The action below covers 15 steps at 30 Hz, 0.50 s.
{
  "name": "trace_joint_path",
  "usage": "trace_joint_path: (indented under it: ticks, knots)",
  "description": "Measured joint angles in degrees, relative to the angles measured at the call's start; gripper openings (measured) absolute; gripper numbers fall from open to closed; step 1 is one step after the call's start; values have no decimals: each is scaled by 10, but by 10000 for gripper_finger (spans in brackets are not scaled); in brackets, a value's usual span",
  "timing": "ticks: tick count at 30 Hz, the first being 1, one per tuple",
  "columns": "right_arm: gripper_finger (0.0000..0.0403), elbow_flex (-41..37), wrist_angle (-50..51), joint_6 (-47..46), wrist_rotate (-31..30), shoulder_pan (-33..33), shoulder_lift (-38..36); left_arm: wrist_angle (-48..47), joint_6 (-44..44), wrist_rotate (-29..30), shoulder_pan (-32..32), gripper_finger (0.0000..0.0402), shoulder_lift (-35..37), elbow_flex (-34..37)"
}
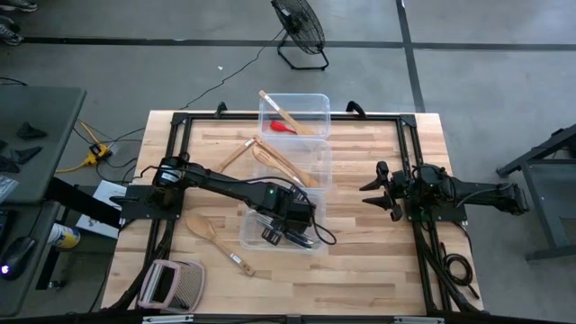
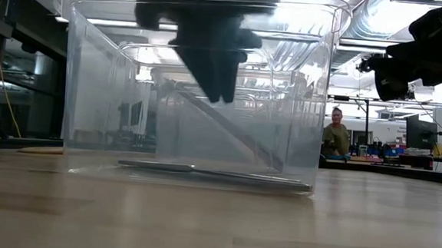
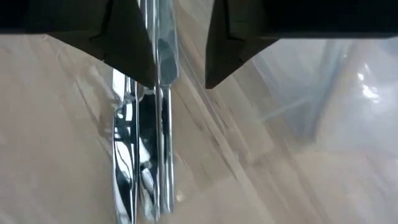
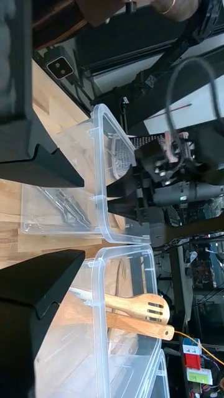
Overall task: Pick & Place Kitchen Items
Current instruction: Put the brown spoon into the middle transparent bin
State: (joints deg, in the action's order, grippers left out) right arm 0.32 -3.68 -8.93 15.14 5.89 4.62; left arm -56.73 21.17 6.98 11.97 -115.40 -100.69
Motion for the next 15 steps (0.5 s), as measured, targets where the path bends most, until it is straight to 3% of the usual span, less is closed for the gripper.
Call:
trace_joint_path:
  ticks: [4, 15]
  knots:
    - [165, 0, 0, 0, 0, 0, 0, -5, 0, 10, 0, 157, 1, -26]
    - [165, 0, 0, 0, 0, 0, 0, -41, -6, 31, 0, 159, 1, -77]
